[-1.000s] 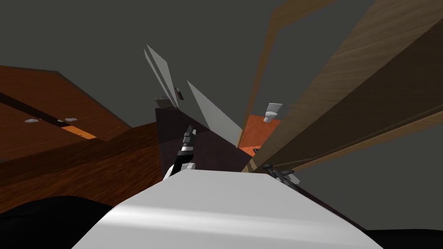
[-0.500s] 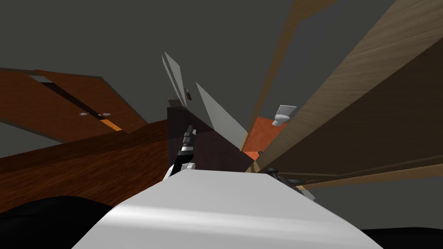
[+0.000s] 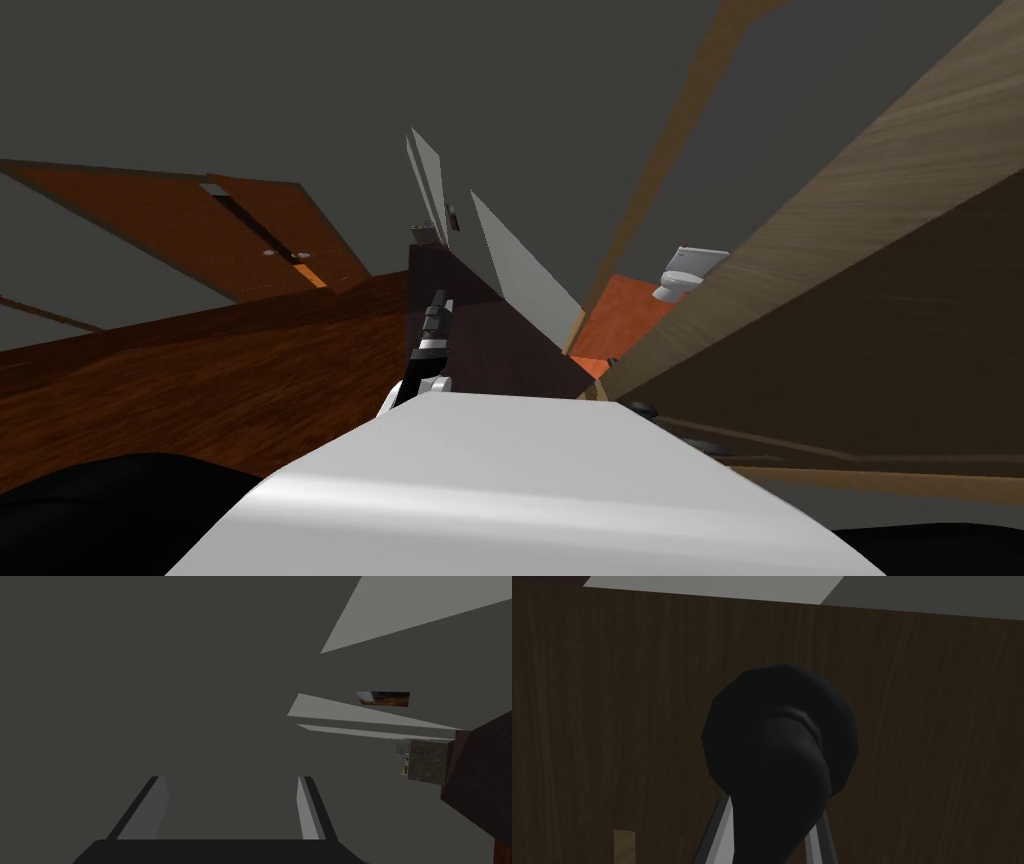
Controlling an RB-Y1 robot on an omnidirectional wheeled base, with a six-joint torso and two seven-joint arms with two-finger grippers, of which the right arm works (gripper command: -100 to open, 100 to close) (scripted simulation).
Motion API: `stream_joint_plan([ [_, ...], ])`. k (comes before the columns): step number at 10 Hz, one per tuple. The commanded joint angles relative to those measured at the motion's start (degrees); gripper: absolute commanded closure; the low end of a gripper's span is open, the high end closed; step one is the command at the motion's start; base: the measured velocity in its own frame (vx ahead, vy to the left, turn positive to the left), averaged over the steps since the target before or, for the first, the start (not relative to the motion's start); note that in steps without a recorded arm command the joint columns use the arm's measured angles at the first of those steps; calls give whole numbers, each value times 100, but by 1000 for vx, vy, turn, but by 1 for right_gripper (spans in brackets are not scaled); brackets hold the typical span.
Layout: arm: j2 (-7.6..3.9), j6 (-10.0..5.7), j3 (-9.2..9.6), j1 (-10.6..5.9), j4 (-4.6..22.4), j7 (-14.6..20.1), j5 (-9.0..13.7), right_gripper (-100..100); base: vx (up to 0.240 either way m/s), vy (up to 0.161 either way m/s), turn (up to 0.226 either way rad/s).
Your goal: Pull the door open
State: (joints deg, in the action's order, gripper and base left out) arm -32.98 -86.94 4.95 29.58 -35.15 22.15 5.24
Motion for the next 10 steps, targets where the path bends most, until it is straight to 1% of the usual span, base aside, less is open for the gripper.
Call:
stream_joint_plan([
  [1, 67, 35, 56, 157, -184, -38, -34, 100, -28, -19, 73],
  [2, 122, -98, 30, 247, -94, -75, -4, 100, -53, -16, 199],
  [5, 228, -361, -21, 417, 77, -145, 54, 100, -102, -44, 203],
  [6, 260, -445, -36, 468, 129, -167, 71, 100, -149, -38, 150],
  [7, 260, -445, -36, 468, 129, -167, 71, 100, -102, -20, 44],
  [8, 305, -566, -57, 539, 201, -197, 95, 100, -146, -41, 116],
  [10, 355, -709, -80, 619, 281, -230, 122, 100, -187, -55, 122],
])
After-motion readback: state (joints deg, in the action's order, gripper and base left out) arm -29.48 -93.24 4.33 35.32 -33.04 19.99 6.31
